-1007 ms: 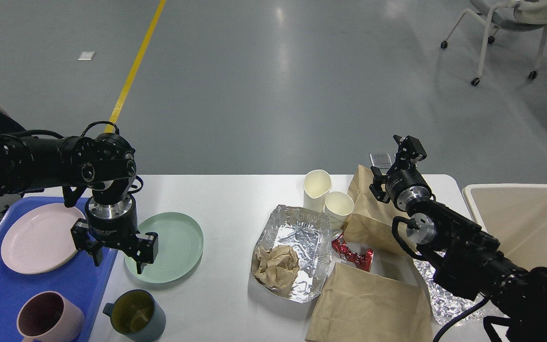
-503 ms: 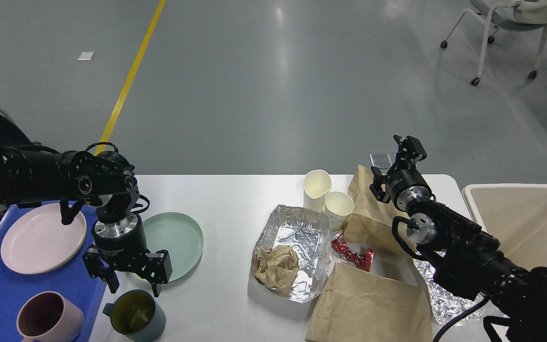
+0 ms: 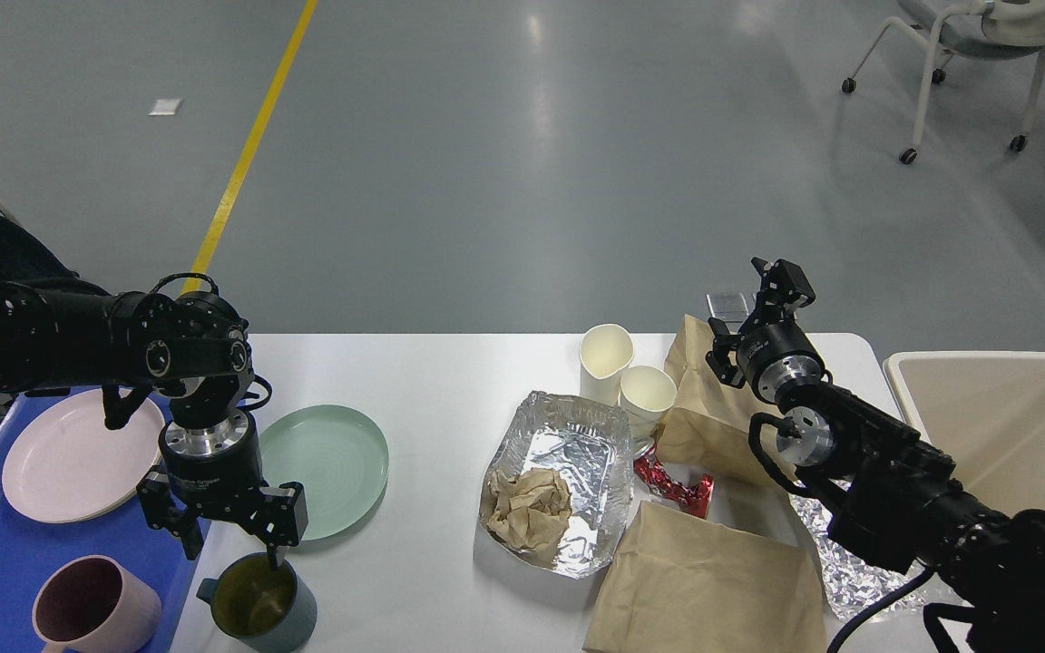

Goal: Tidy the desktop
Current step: 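Lower the left gripper onto the dark green mug and grasp it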

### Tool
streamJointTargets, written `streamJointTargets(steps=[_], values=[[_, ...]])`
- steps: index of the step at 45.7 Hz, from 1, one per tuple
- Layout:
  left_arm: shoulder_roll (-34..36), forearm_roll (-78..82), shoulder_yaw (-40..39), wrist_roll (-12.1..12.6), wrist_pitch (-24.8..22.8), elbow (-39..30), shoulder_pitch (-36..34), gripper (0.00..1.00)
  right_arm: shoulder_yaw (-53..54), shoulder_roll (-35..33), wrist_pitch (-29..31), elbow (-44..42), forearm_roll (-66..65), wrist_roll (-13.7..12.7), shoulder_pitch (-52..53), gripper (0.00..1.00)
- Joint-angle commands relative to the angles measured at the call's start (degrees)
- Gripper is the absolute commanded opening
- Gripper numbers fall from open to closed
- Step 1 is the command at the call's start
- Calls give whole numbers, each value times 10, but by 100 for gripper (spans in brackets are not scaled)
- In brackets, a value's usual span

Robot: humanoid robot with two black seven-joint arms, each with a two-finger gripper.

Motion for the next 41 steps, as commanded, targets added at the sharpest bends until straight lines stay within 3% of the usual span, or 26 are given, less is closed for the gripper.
streamJointTargets(steps=[1,27,41], values=[[-4,8,1,0,0,8,7,87,0,0,0,0,0,0,0,100],[-5,17,1,2,0,13,23,87,0,0,0,0,0,0,0,100],[-25,23,0,2,0,64,51,85,0,0,0,0,0,0,0,100]])
